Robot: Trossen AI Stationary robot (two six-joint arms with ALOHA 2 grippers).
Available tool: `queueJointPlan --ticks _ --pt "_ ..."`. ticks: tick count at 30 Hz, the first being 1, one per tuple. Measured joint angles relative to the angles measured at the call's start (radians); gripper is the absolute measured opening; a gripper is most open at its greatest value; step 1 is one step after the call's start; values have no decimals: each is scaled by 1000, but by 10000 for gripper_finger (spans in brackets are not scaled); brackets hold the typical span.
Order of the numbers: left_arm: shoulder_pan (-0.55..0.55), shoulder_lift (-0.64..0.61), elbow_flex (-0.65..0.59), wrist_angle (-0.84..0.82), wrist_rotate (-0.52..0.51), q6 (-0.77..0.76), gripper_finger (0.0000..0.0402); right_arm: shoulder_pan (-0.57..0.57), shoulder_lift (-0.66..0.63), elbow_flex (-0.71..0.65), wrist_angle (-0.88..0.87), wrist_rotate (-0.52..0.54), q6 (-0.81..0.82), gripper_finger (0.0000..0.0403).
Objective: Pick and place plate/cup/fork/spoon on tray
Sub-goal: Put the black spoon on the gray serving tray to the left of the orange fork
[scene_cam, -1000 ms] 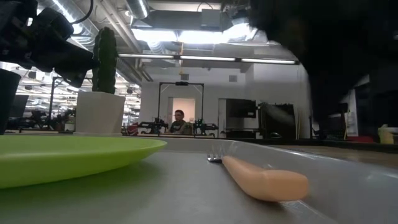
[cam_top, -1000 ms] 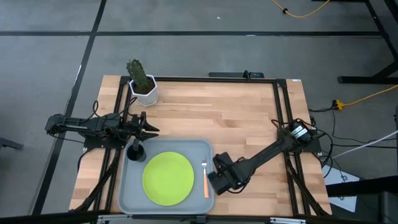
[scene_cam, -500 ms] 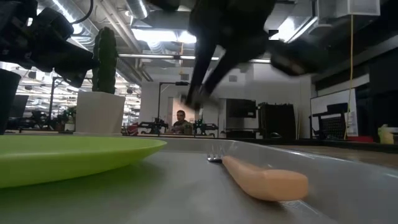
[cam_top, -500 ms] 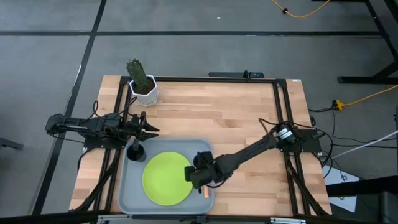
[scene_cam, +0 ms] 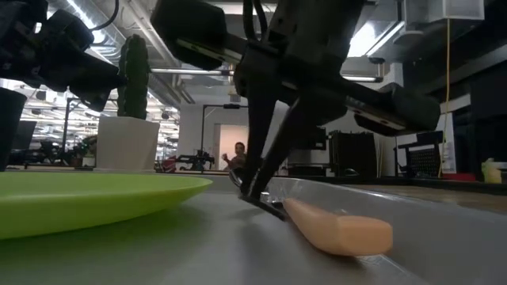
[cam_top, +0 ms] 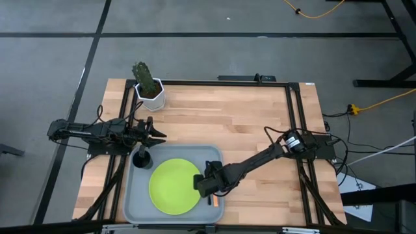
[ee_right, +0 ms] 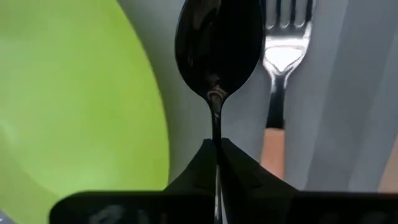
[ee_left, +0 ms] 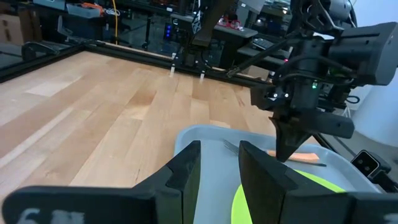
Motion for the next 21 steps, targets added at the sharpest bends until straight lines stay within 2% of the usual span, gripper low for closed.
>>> queueJointPlan --ticks 11,21 --pt "0 0 0 0 0 0 102 0 0 0 -24 2 -27 11" --pt "0 0 0 0 0 0 102 0 0 0 22 5 -29 11"
